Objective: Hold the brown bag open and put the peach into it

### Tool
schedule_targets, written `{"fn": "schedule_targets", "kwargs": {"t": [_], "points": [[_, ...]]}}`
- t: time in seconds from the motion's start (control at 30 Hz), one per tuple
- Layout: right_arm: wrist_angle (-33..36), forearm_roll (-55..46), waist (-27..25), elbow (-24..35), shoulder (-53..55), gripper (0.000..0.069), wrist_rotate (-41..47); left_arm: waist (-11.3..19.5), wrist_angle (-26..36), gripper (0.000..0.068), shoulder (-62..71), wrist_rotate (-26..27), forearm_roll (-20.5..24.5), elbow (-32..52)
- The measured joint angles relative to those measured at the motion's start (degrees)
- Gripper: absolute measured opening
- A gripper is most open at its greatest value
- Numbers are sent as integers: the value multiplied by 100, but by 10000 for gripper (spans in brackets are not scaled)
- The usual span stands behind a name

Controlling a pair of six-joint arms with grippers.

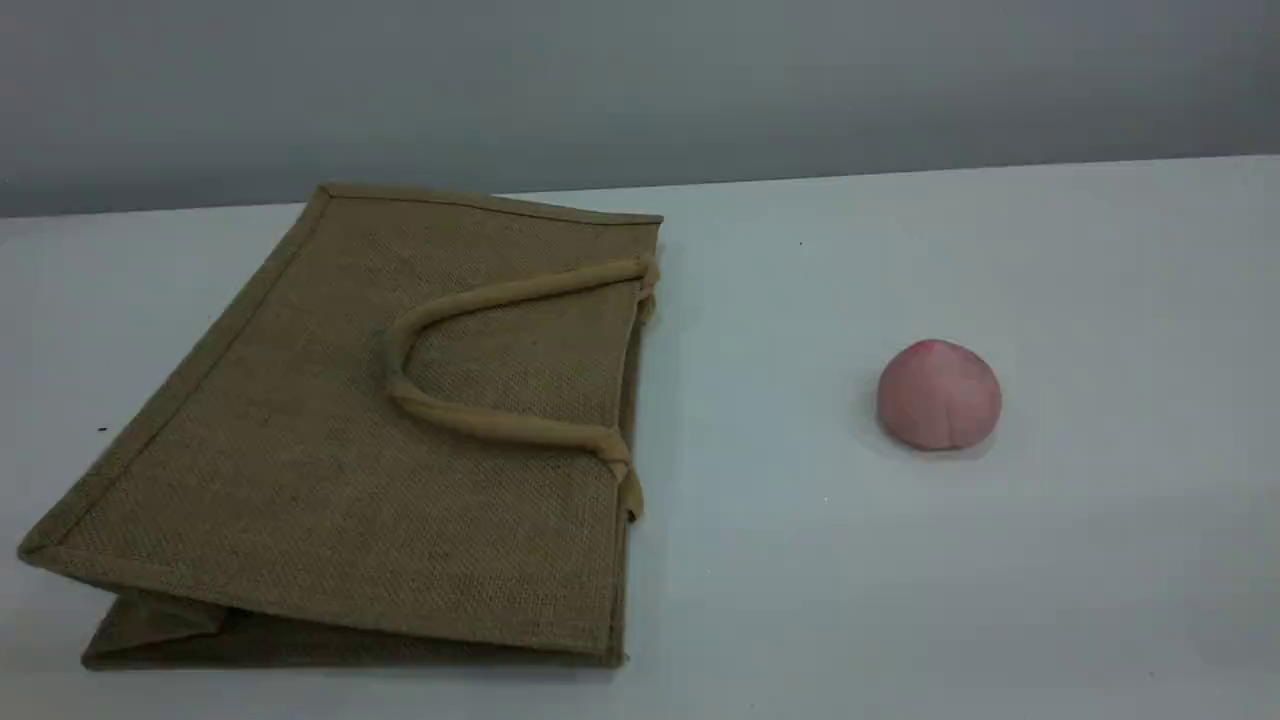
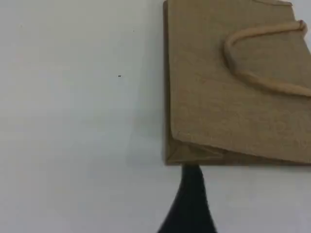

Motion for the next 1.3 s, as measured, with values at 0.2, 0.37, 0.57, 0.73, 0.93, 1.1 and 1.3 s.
{"fn": "schedule_targets", "kwargs": {"t": [0.2, 0.37, 0.57, 0.73, 0.93, 1.1, 1.3], "points": [[0, 0, 0, 0, 0, 563, 0, 0, 0, 547, 0, 0, 0, 0], [0, 0, 0, 0, 0, 563, 0, 0, 0, 547, 0, 0, 0, 0], [0, 0, 0, 0, 0, 563, 0, 0, 0, 547, 0, 0, 0, 0], [0, -30, 0, 0, 0, 563, 90, 0, 0, 547, 0, 0, 0, 0], [-5, 114, 7, 0, 0, 563, 90, -5, -6, 547, 106, 10, 0, -48], [-349, 141, 169, -329, 338, 563, 90, -95, -470, 547, 639, -23, 18, -532], [-585, 213, 234, -1227, 1418, 563, 90, -203, -923, 547, 1942, -28, 33, -1462]]}}
